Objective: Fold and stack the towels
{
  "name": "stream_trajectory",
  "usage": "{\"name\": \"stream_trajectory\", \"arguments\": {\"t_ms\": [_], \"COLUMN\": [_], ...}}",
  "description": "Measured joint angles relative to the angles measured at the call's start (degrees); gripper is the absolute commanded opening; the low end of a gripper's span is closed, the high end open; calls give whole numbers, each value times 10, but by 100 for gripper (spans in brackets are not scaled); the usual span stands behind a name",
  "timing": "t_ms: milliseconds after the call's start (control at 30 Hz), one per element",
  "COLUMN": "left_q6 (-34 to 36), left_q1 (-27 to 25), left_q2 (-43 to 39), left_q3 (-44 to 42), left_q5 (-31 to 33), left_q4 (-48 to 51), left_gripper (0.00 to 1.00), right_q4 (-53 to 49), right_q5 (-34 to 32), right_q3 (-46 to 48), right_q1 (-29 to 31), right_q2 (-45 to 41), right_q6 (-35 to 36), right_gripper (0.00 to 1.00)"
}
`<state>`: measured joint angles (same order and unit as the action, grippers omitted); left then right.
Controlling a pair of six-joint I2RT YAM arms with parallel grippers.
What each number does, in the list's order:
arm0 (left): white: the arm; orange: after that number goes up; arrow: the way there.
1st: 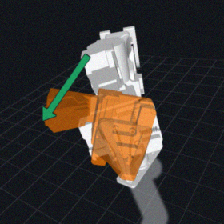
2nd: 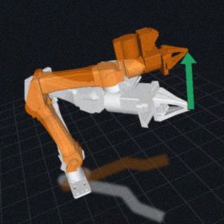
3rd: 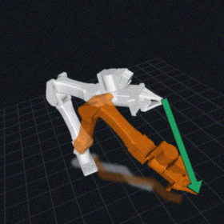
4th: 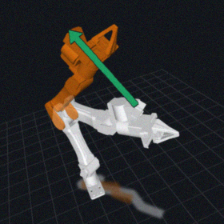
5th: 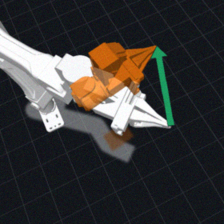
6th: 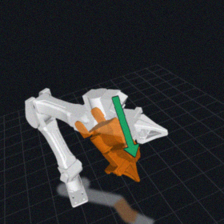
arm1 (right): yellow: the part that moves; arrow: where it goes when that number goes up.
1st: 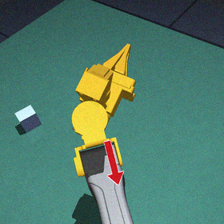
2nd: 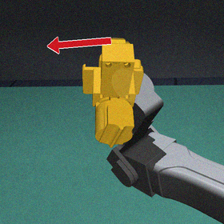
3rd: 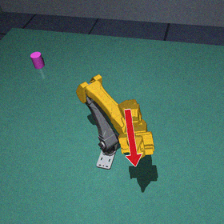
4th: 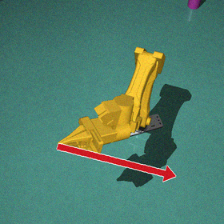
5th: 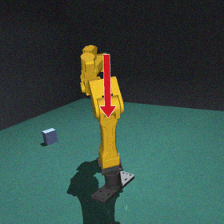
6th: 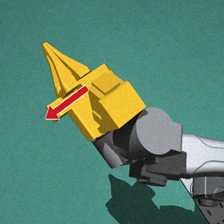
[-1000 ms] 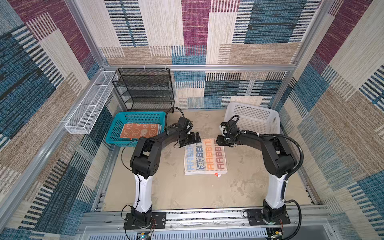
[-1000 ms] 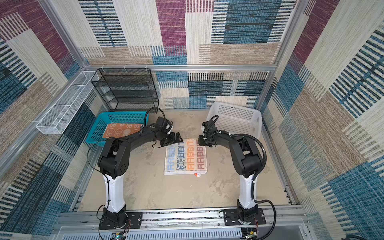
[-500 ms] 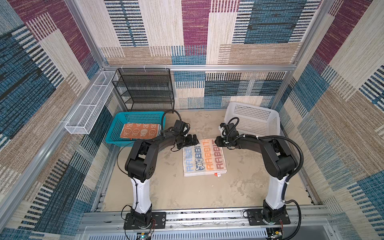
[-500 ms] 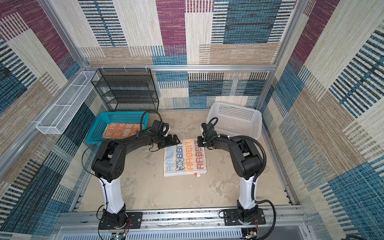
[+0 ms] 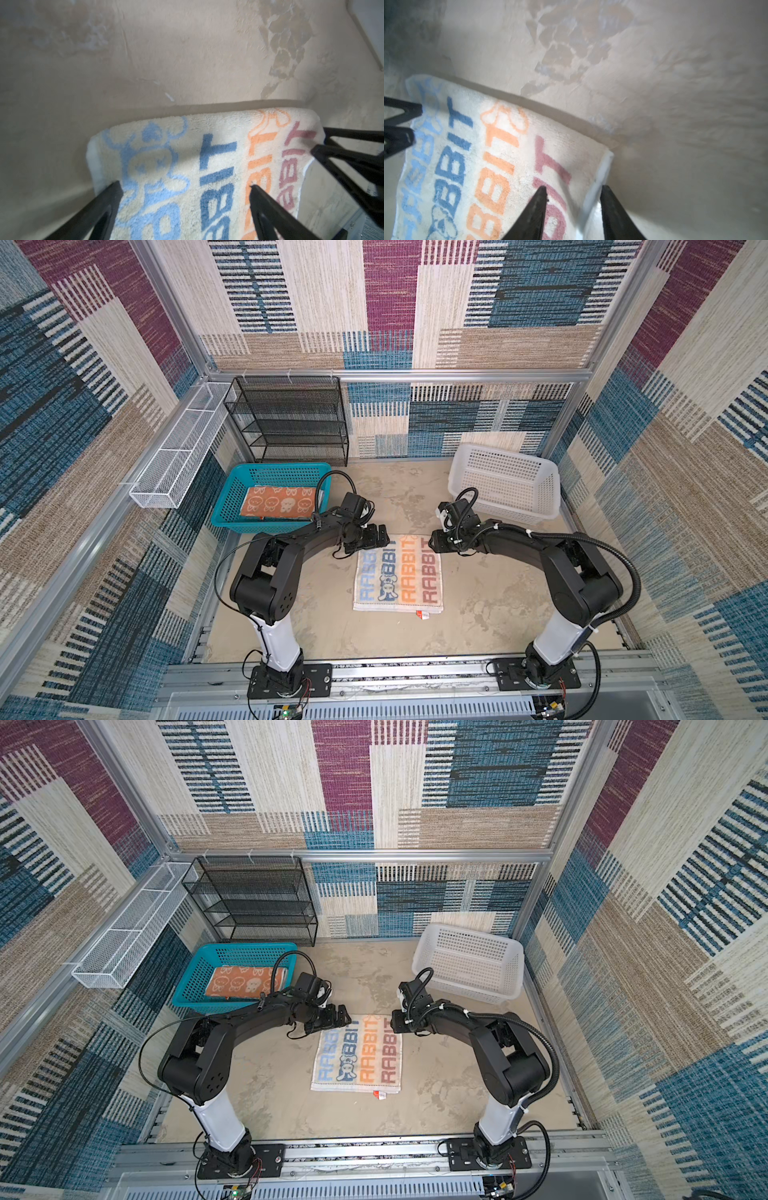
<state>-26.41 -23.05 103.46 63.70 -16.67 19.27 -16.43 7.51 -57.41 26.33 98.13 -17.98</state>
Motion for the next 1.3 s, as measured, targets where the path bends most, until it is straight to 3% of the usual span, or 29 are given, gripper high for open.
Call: {"name": "stream_trajectory", "arguments": {"t_ms": [367,1000,1300], "left_q6": [0,0,0], "left_q1": [-3,-5,-7], "left_q2": [0,-1,-1], "left_q3": [-2,-8,-9], "left_q5": [2,4,9], "left_q4": [-3,-10,-12], "left_gripper": [99,99,99], "right_q4": [-14,33,33], "right_q5": [-36,-30,5], "right_q3": [-49,-22,-6], "right_q1": [-8,-16,-17], "right_q2": [54,61,47], "right_q6": [9,24,37], "right_gripper": [51,47,44]}}
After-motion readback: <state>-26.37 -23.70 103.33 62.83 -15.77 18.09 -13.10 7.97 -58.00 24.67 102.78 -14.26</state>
